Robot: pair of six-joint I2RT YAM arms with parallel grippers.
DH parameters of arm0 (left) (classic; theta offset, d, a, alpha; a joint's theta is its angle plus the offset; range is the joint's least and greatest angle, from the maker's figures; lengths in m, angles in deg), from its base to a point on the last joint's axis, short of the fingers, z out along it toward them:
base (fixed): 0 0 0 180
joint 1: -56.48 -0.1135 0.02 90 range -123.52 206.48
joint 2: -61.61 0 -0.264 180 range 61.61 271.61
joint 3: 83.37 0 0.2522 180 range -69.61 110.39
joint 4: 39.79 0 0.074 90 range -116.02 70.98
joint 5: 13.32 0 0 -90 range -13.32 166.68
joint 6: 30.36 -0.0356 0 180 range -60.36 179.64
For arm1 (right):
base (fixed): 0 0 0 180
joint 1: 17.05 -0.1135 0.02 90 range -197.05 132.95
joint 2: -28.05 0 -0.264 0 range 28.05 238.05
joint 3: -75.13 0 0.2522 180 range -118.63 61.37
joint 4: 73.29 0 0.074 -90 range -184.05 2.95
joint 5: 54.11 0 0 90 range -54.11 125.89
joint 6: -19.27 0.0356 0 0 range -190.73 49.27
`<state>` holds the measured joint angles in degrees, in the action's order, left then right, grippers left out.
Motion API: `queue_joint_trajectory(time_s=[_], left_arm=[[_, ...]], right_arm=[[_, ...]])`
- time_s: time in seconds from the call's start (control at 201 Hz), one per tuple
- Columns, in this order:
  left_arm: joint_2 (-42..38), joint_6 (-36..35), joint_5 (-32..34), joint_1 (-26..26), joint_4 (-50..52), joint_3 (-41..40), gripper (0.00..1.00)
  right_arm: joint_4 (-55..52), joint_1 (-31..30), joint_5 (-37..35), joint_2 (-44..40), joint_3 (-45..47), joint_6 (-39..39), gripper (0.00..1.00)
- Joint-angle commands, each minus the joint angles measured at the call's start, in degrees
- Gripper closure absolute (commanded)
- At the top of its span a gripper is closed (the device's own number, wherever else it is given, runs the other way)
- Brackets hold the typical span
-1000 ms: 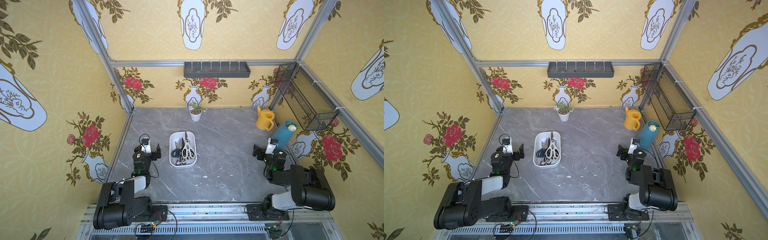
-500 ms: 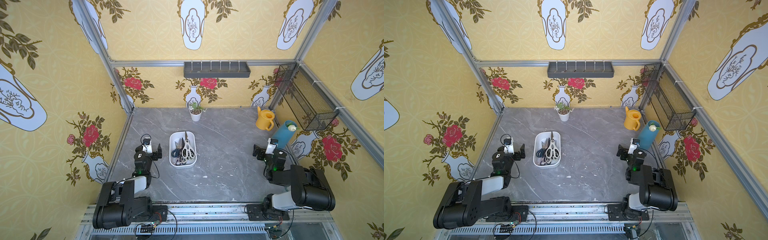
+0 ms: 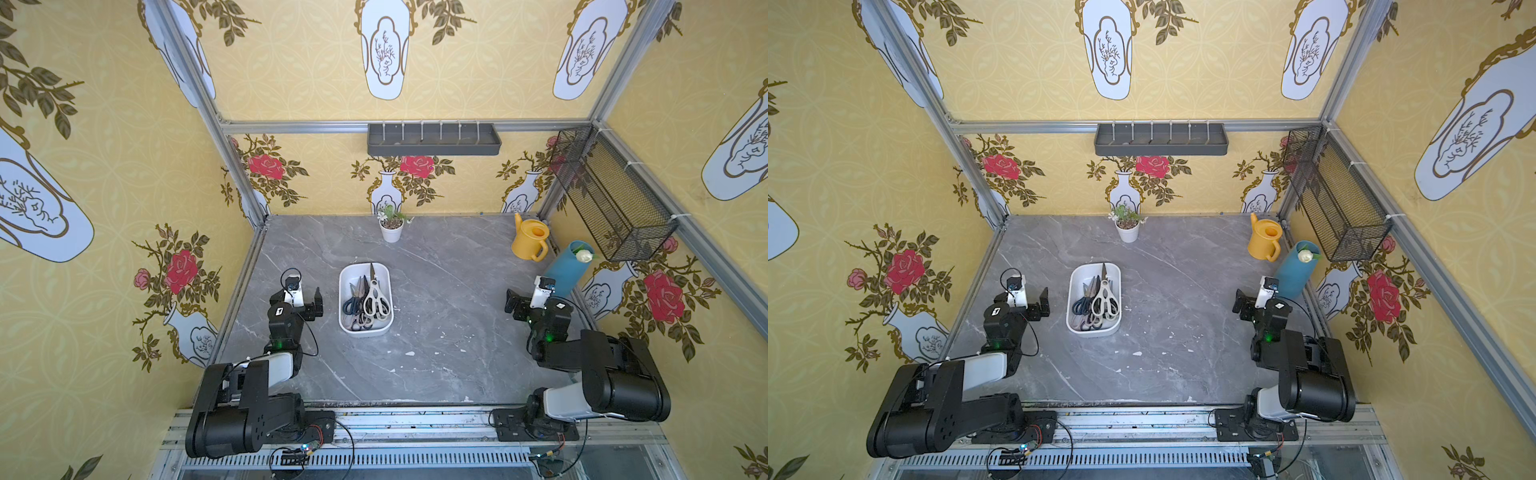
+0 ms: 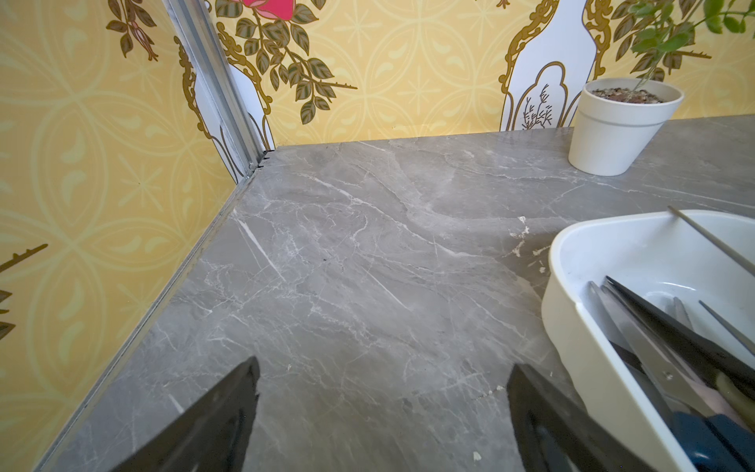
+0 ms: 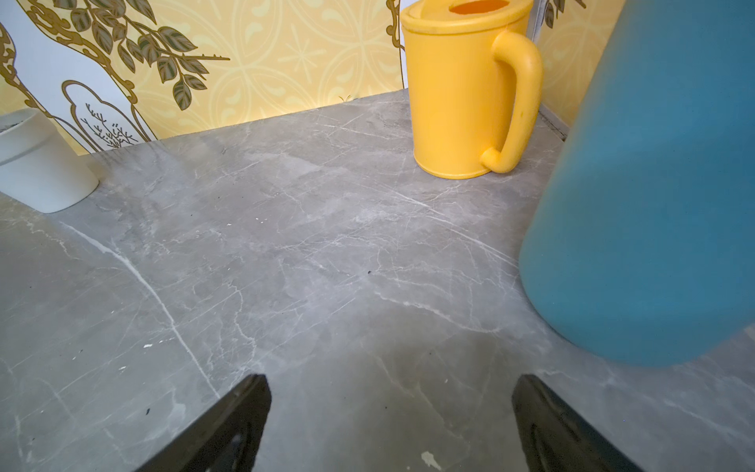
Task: Put the scissors into the storage box
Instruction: Reset both arms
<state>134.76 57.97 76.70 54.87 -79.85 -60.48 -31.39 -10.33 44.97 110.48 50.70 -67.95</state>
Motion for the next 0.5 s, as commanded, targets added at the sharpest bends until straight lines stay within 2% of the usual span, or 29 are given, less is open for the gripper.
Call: queue_joint_trajectory(time_s=[0.0, 0.493], left_arm=[[0.24, -0.33, 0.08, -0.06, -1.81, -0.39, 0.00], [0.41, -0.21, 0.08, -0.06, -1.83, -0.26, 0.00]], right_arm=[[2.63, -0.29, -0.84, -0.24, 0.05, -0.58, 0.03], [3.67, -1.94, -2.98, -0.14, 0.47, -0.94, 0.03]])
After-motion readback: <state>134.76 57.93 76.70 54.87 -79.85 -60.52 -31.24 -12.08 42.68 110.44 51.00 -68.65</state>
